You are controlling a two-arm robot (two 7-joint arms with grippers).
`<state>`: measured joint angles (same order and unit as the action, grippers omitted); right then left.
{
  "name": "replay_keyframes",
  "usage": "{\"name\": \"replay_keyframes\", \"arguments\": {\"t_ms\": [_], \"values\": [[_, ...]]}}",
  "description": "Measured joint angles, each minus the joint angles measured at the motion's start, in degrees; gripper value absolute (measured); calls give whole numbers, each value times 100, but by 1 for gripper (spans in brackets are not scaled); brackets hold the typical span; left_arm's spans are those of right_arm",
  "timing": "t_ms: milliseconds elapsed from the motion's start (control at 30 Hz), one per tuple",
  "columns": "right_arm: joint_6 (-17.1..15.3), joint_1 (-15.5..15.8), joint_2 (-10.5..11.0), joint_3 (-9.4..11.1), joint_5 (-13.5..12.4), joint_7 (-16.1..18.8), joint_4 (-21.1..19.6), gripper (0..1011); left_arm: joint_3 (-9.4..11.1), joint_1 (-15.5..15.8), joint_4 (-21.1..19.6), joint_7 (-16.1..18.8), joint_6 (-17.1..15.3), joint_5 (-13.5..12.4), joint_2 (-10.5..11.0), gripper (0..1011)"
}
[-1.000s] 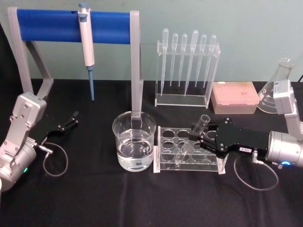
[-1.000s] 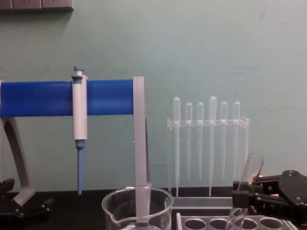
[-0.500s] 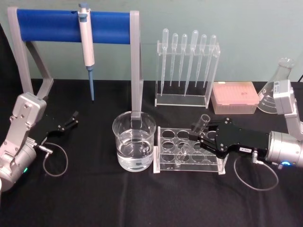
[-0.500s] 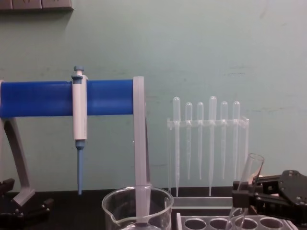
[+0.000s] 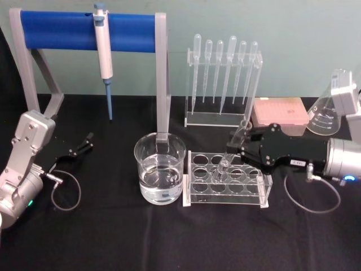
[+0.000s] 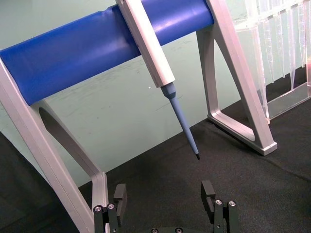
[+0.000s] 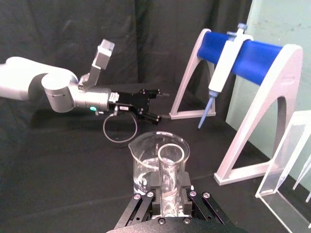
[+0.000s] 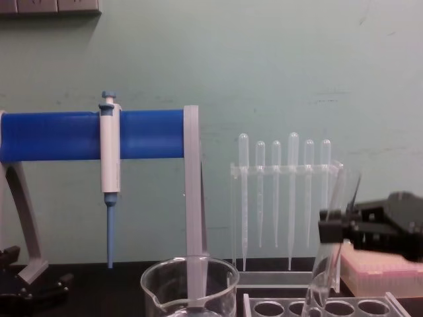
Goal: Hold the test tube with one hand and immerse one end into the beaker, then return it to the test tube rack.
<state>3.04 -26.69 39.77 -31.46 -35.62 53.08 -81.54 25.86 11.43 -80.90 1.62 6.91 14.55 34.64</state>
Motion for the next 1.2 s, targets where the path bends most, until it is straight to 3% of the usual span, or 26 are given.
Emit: {"name": "replay_keyframes", "arguments": {"t_ms": [367,600,900,1200], "values": [[-516,-222,356,154,-278,-213,-633,233,0,0,0,0,0,0,0,1000],[-727,-516,420,98,-291,-272,-827,233,0,0,0,0,0,0,0,1000],[-914,-1056,203,-184,-206,-181,-699,233,0,0,0,0,0,0,0,1000],[-952,-1514,-199,-529,-189,-16,-284,233,0,0,0,0,0,0,0,1000]]}}
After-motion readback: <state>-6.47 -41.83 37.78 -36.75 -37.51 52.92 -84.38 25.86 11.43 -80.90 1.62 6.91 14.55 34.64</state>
